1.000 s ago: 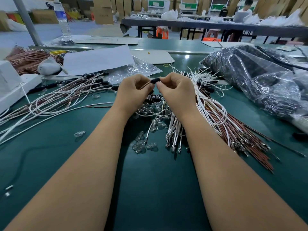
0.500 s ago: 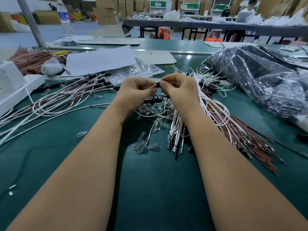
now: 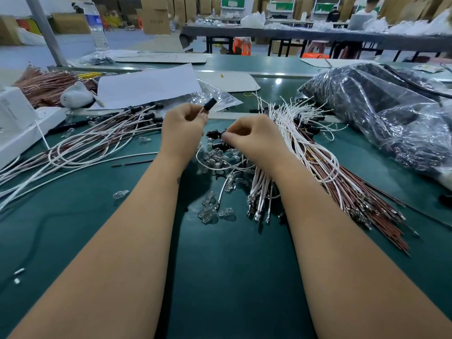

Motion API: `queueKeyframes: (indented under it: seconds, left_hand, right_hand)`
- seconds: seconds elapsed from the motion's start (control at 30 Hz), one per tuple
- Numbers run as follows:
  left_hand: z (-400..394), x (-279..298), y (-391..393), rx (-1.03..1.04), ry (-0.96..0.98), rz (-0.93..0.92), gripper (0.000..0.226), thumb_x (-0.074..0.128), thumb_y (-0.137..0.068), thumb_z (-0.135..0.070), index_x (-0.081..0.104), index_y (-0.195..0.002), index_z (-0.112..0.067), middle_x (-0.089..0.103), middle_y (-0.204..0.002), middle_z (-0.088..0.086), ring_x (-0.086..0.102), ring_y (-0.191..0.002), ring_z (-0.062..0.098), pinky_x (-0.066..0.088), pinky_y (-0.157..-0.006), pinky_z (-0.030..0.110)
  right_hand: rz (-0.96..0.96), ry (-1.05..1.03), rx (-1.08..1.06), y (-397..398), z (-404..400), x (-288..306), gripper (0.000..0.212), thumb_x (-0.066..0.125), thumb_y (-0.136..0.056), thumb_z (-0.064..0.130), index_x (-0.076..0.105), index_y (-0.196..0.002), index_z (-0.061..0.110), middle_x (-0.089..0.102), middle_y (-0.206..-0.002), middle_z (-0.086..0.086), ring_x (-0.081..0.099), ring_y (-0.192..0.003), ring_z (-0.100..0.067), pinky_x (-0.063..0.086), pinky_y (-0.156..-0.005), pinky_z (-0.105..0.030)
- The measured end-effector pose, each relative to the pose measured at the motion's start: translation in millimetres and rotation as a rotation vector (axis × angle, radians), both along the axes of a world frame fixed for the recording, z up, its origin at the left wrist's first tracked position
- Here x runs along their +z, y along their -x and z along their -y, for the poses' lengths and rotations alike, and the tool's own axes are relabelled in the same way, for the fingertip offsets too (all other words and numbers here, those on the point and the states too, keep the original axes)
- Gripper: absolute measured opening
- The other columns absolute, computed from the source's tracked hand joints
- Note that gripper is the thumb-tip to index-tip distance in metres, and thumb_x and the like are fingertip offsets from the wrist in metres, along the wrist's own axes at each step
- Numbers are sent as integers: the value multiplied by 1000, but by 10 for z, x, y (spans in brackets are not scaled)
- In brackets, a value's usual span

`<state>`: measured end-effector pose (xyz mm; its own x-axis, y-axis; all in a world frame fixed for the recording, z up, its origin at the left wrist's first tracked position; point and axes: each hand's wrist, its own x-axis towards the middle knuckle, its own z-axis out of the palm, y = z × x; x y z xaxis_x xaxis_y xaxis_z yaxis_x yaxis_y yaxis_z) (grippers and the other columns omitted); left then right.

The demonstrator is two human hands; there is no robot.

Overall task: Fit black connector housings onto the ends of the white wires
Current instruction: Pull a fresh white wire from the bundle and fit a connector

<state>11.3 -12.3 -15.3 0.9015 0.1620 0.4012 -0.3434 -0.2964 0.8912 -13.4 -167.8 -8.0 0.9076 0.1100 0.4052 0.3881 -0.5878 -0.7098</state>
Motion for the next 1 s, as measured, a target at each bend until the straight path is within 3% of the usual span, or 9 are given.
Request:
queueKeyframes:
  seconds: [0.1, 0.2, 0.33, 0.47, 0.67, 0.77, 1.0]
  left_hand:
    - [18, -14, -2, 3, 1, 1, 8, 60, -92, -15, 66, -86, -14, 59, -70, -5, 47, -54, -3, 40, -59, 12]
    - [31, -32, -5, 4, -68, 13, 12, 61, -92, -18, 65, -82, -13, 57, -66, -7, 45, -50, -7, 35, -54, 5]
    - [36, -40, -20, -40, -84, -42, 9, 57, -94, -11, 64, -88, -11, 63, -68, -2, 50, -48, -1, 41, -53, 11]
    - [37, -37, -14, -53, -82, -60, 8, 56, -94, -9, 64, -90, -9, 65, -72, 1, 51, -49, 2, 41, -51, 12]
    - [38, -7, 36, -68, -47, -65, 12, 57, -92, -8, 66, -84, -12, 65, -70, -1, 48, -46, -5, 39, -59, 19]
    - [54, 8, 64, -81, -34, -70, 13, 58, -91, -8, 65, -81, -12, 64, -69, 1, 47, -45, -4, 37, -57, 17]
    - [48, 10, 81, -103, -20, -83, 15, 59, -89, -9, 66, -77, -15, 65, -69, 2, 45, -44, -4, 37, -58, 21]
  right_hand:
    - [-85, 270, 100, 35, -78, -7, 20, 77, -78, 31, 74, -95, 20, 60, -71, 14, 53, -64, 2, 41, -59, -16]
    - [-88, 334, 104, 34, -81, 0, 15, 73, -80, 26, 73, -95, 24, 55, -67, 13, 50, -63, -1, 38, -60, -23]
    - [-44, 429, -2, 28, -65, -4, 13, 67, -83, 21, 71, -94, 23, 50, -67, 13, 54, -73, -14, 42, -66, -26]
    - [-27, 489, -27, 41, -90, 3, 17, 68, -83, 26, 70, -98, 18, 67, -88, 0, 61, -89, -21, 52, -79, -34]
    - [12, 548, -53, 65, -104, 14, 14, 59, -83, 21, 69, -92, 18, 68, -90, -1, 61, -88, -23, 50, -73, -32]
    - [40, 486, -55, 70, -100, 11, 17, 56, -82, 18, 69, -93, 19, 68, -89, -1, 61, -87, -24, 51, -75, -34]
    - [36, -12, -65, 73, -87, 24, 14, 59, -81, 5, 67, -83, 16, 65, -71, 2, 64, -68, -17, 55, -67, -34]
